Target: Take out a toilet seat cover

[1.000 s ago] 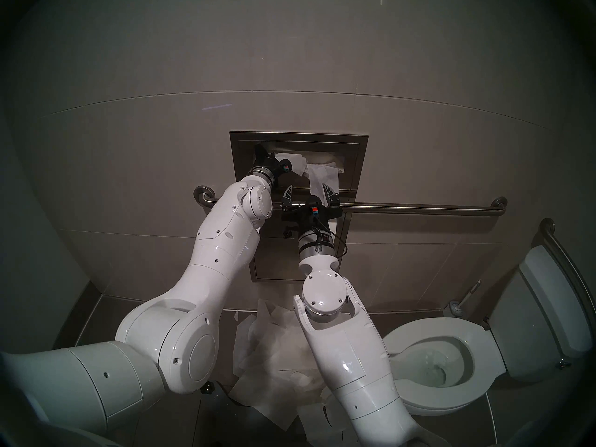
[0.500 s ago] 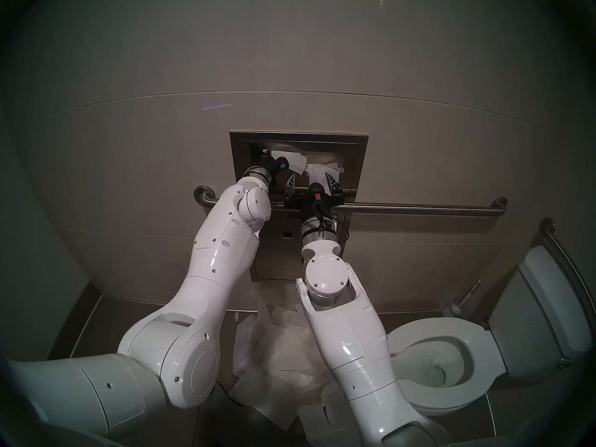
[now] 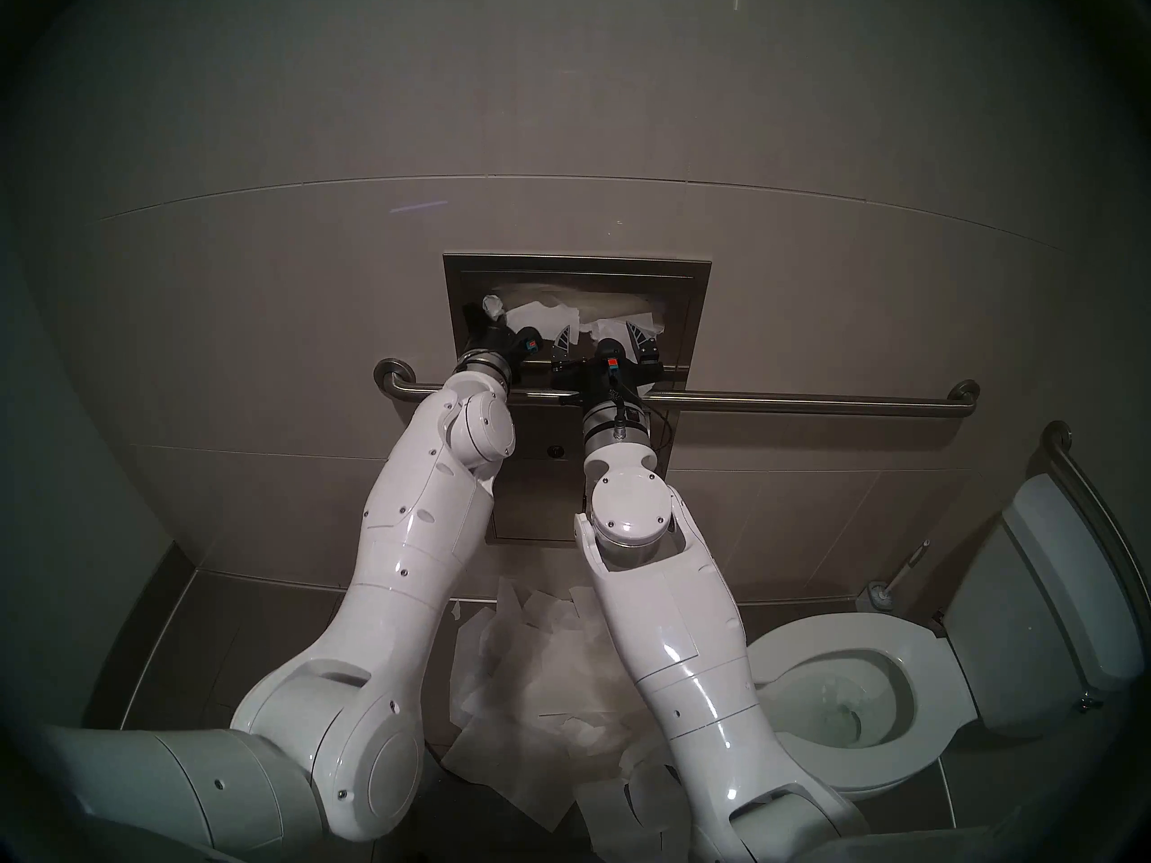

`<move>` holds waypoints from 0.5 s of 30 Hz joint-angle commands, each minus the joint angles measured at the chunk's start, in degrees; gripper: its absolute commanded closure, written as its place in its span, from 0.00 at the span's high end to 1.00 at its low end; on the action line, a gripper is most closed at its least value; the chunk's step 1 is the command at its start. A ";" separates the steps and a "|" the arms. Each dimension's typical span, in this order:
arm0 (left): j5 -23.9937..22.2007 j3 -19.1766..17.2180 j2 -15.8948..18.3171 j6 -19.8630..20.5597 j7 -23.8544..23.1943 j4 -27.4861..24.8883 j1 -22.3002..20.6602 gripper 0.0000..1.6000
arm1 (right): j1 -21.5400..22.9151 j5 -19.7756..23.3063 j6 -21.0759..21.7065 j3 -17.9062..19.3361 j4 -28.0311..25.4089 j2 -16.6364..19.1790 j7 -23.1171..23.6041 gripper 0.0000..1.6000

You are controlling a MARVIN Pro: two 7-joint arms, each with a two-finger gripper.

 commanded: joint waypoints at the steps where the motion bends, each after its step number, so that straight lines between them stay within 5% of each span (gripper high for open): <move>1: 0.11 1.06 0.31 1.49 1.33 -6.92 0.44 0.00 | 5.58 0.20 0.10 -0.28 1.31 -1.20 1.17 1.00; 15: -1.44 7.36 0.41 1.94 1.87 -13.19 0.56 0.00 | 7.76 0.12 -0.73 1.14 3.46 -1.09 2.59 1.00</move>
